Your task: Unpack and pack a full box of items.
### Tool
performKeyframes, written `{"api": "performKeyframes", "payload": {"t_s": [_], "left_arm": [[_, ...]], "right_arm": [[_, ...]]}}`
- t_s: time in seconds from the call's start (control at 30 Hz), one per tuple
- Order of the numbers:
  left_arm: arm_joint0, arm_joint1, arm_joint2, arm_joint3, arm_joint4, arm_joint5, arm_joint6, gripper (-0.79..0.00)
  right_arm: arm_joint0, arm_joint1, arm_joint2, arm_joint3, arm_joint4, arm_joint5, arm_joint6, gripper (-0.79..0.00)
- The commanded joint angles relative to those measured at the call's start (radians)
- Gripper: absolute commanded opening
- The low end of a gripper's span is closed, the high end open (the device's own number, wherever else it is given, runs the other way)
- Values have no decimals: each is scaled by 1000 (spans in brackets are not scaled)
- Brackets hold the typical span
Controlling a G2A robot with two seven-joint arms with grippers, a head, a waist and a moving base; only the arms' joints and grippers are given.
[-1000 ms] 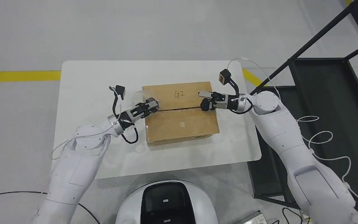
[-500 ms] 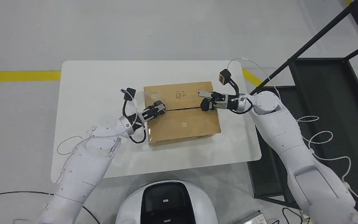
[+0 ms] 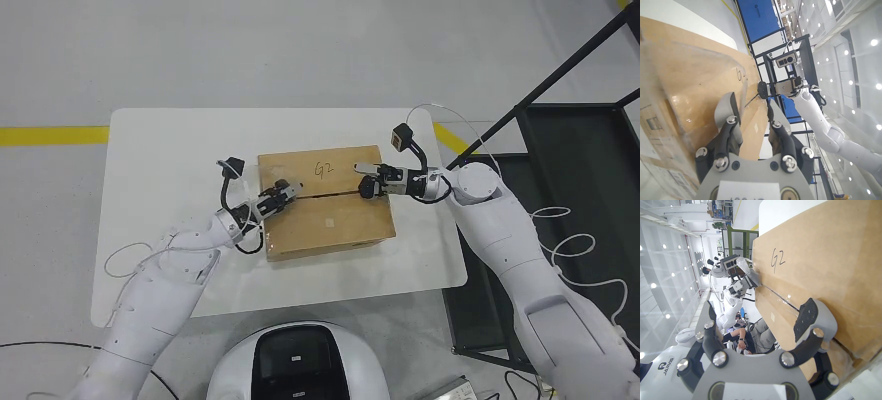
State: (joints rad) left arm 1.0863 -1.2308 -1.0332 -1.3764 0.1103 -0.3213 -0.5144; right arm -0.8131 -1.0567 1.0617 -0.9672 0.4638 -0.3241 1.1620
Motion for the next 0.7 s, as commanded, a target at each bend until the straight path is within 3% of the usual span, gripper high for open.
{"api": "performKeyframes", "payload": {"t_s": [0.0, 0.5, 0.67], "left_arm": [[13, 2, -3, -16, 15, -10, 0, 0], [46, -3, 16, -109, 55, -83, 44, 0], [76, 6, -7, -136, 5, -150, -16, 0]], "right_arm": [[0, 0, 0, 0, 0, 0, 0, 0], [0, 0, 0, 0, 0, 0, 0, 0], [0, 0, 0, 0, 0, 0, 0, 0]]}}
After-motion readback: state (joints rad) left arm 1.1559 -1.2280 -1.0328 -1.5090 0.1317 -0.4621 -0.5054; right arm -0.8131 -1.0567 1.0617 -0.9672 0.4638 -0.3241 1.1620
